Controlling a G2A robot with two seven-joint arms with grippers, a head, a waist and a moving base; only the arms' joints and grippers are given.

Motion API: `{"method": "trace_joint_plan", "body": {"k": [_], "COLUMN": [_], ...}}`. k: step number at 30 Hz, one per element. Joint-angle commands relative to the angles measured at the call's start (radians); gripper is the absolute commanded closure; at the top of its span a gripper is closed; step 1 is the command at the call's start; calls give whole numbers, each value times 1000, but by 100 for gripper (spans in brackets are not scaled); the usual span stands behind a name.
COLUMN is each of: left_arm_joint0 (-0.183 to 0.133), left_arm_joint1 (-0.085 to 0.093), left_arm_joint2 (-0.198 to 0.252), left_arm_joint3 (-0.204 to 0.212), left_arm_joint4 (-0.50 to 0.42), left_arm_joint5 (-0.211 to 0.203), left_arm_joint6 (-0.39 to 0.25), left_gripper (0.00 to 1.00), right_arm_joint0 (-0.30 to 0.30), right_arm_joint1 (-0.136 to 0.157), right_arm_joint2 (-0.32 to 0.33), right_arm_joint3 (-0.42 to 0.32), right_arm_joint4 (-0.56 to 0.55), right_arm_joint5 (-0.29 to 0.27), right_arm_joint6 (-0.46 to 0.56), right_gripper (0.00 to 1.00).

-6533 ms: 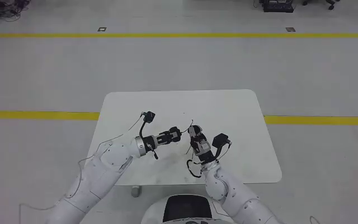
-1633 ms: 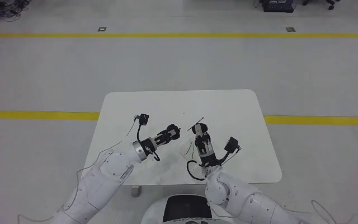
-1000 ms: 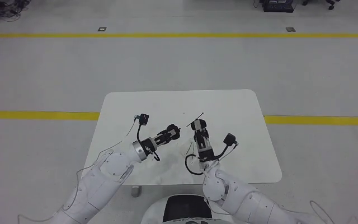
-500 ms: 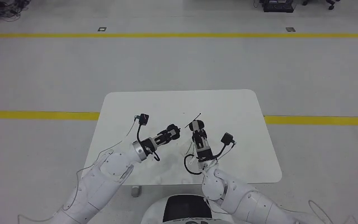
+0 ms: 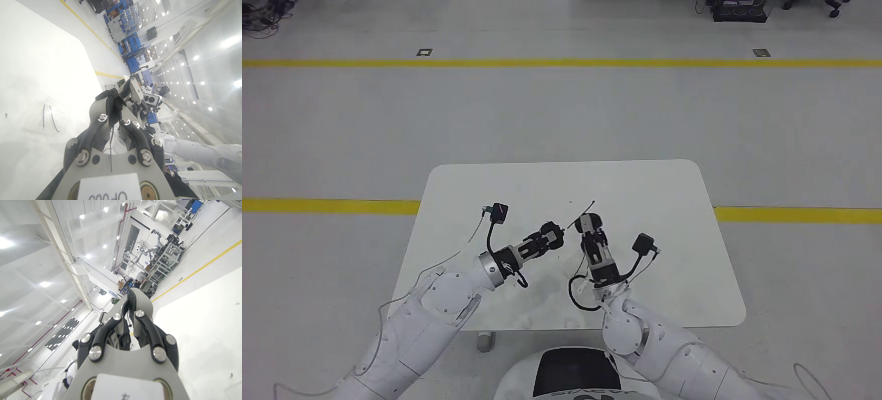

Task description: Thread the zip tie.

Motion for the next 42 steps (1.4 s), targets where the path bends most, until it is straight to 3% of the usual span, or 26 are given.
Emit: {"method": "trace_joint_plan", "body": {"k": [1, 42], "left_arm_joint0": [0, 0], "left_arm_joint1": [0, 0], "left_arm_joint2": [0, 0], "left_arm_joint3": [0, 0], "left_arm_joint4": [0, 0], "left_arm_joint5": [0, 0], "left_arm_joint6": [0, 0], "left_gripper": [100, 100], "right_arm_joint0": [-4, -80], "right_arm_joint1": [-4, -70], "right_arm_joint2": [8, 135], "right_arm_joint3": [1, 17], "right_arm_joint4": [-5, -115], "right_arm_joint5": [0, 0], "right_arm_joint6": [7, 94], "right_gripper": [100, 100]}}
